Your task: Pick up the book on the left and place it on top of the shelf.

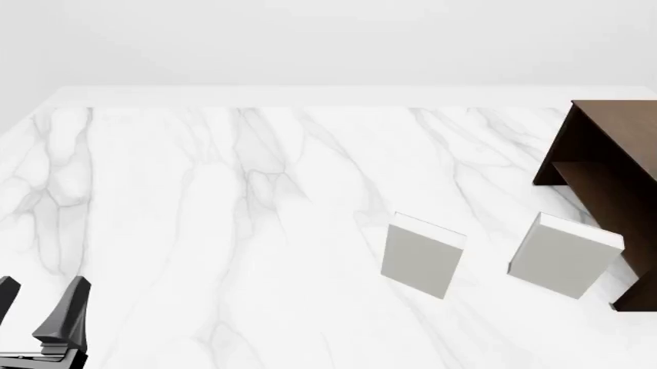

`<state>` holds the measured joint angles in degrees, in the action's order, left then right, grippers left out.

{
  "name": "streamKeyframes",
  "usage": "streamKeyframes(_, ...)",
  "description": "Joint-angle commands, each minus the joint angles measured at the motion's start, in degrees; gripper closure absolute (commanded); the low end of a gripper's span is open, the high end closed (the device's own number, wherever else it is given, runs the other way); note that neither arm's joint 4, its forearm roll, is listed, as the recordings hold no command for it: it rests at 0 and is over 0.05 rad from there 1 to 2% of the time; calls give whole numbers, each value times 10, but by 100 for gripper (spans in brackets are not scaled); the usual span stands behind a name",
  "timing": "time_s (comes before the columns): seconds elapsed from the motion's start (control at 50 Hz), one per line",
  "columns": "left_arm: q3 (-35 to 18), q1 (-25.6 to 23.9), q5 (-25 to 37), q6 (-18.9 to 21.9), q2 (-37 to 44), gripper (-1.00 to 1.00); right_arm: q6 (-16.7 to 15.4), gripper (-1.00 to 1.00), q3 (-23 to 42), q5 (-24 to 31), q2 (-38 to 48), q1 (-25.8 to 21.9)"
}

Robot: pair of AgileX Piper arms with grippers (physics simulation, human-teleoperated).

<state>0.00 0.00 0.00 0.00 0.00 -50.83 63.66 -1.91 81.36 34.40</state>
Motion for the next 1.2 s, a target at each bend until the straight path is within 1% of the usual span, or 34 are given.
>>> streamKeyframes(0.02, 0, 0, 0, 0, 0, -100, 9, 100, -4, -13, 6, -2)
streamKeyframes(0.18, 0, 0, 0, 0, 0, -100, 11, 100, -12, -21, 15, -6)
streamKeyframes(0.36, 0, 0, 0, 0, 0, -100, 4, 100, -12, -22, 29, -8)
streamKeyframes(0.48, 0, 0, 0, 0, 0, -100, 5, 100, -15, -30, 41, -12)
streamKeyframes(0.6, 0, 0, 0, 0, 0, -100, 4, 100, 0, -21, 55, -20)
streamKeyframes(0.62, 0, 0, 0, 0, 0, -100, 9, -100, 4, -14, 57, -28)
streamKeyframes(0.68, 0, 0, 0, 0, 0, -100, 12, -100, 6, -7, 63, -31)
streamKeyframes(0.7, 0, 0, 0, 0, 0, -100, 8, -100, 3, -11, 64, -29)
streamKeyframes(0.88, 0, 0, 0, 0, 0, -100, 15, -100, -17, -18, 55, -28)
streamKeyframes(1.02, 0, 0, 0, 0, 0, -100, 25, -100, -42, -21, 27, -26)
streamKeyframes(1.2, 0, 0, 0, 0, 0, -100, 46, -100, -83, -19, -25, -37)
